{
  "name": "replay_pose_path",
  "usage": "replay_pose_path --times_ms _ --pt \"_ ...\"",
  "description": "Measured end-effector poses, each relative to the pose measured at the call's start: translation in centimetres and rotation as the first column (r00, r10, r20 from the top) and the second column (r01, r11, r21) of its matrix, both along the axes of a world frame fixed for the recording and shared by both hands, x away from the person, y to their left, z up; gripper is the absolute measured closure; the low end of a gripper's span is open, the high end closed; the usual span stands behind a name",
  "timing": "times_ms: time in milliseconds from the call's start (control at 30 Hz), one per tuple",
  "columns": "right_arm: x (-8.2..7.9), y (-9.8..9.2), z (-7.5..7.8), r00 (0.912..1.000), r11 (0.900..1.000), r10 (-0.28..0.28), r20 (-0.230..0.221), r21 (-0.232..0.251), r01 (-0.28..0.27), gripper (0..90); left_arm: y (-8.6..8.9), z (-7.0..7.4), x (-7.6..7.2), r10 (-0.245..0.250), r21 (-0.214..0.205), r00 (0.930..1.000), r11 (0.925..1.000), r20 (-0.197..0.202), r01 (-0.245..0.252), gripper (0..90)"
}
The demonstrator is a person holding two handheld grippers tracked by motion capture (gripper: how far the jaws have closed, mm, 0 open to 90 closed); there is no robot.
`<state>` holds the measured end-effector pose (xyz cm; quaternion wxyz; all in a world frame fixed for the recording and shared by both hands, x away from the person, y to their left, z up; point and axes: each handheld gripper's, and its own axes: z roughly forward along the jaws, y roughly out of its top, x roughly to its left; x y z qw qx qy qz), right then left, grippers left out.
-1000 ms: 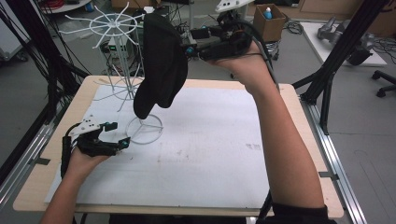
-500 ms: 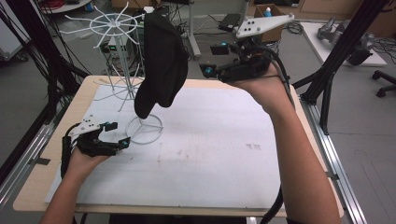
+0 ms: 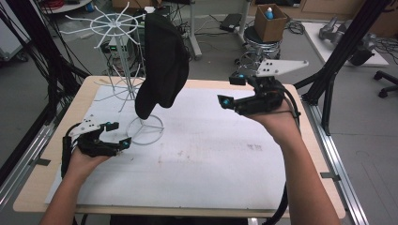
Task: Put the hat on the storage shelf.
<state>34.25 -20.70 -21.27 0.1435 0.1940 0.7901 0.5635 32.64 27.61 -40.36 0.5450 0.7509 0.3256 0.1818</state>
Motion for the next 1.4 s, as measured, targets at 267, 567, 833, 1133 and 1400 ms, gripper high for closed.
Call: replay_pose_path --times_ms 267,567,833,1133,1400 --pt "-1.0 -1.5 -4.0 0.9991 0.9990 -0.035 -0.023 0.027 0.035 18.1 0.0 0.0 0.1 -0.002 -0.003 1.0000 1.0000 -0.001 0.002 13.1" --pt "-2.1 -2.4 -8.0 0.9966 0.9971 -0.059 -0.058 0.046 0.061 14.4 0.0 0.3 0.1 0.001 -0.014 1.0000 0.9999 0.002 -0.001 12.9" --pt "-2.2 -3.3 -10.4 0.9908 0.9928 -0.104 -0.087 0.052 0.108 11.9 0.1 0.4 0.3 0.002 -0.033 1.0000 0.9995 0.002 -0.002 12.9" --pt "-2.0 -4.5 -12.2 0.9816 0.9868 -0.151 -0.116 0.041 0.157 11.0 -0.2 0.9 0.1 -0.018 -0.031 0.9997 0.9993 0.014 0.018 12.9" --pt "-2.1 -4.5 -12.7 0.9781 0.9851 -0.162 -0.130 0.036 0.168 11.0 -0.3 1.1 -0.1 -0.031 -0.019 0.9993 0.9993 0.021 0.031 12.9"
